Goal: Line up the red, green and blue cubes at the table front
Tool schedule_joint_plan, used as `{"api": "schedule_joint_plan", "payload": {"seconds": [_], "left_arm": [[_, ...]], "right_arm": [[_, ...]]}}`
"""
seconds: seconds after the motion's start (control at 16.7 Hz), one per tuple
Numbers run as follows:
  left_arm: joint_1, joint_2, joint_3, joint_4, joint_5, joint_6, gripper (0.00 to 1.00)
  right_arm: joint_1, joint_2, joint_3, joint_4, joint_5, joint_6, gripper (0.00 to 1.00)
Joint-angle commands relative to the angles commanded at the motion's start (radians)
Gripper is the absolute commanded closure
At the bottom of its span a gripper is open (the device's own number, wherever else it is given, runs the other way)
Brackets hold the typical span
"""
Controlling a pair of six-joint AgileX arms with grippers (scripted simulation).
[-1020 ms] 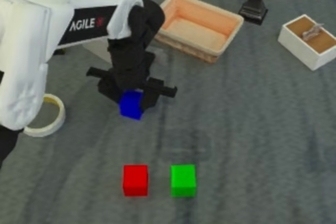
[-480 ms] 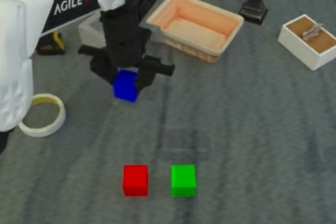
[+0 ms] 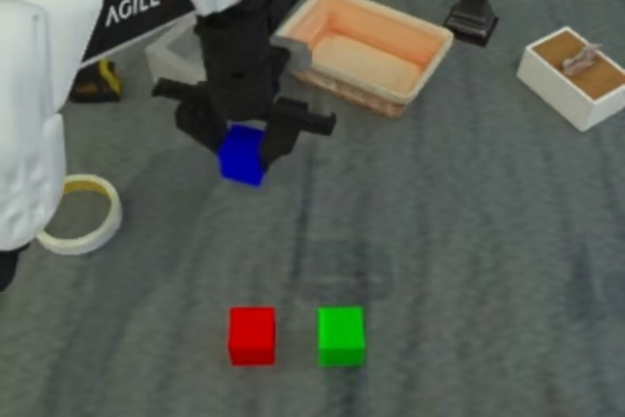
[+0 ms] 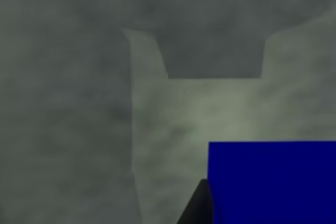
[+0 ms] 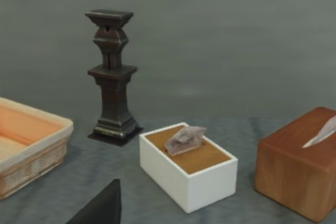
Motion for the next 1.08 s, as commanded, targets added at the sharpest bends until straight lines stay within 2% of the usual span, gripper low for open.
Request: {"api": "schedule_joint_plan", "payload": {"seconds": [0.24,0.66,0.84,1.08], "left_arm": [[-0.125,0.014,0.035,-0.027,-0.001,-0.193,1.0],[-0.42,0.02,0.083,-0.082,-0.003,-0.71,1.0],[-0.498,0.008,0.091,-0.087,-0.004,-0.818,1.0],[-0.513,0.003,0.092,-0.087,-0.005,-0.837,1.0]], "right_arm": [[0.0,0.0,0.0,0.0,0.0,0.0,0.0],[0.0,0.0,0.0,0.0,0.0,0.0,0.0],[0.0,0.0,0.0,0.0,0.0,0.0,0.0],[0.0,0.0,0.0,0.0,0.0,0.0,0.0]]}}
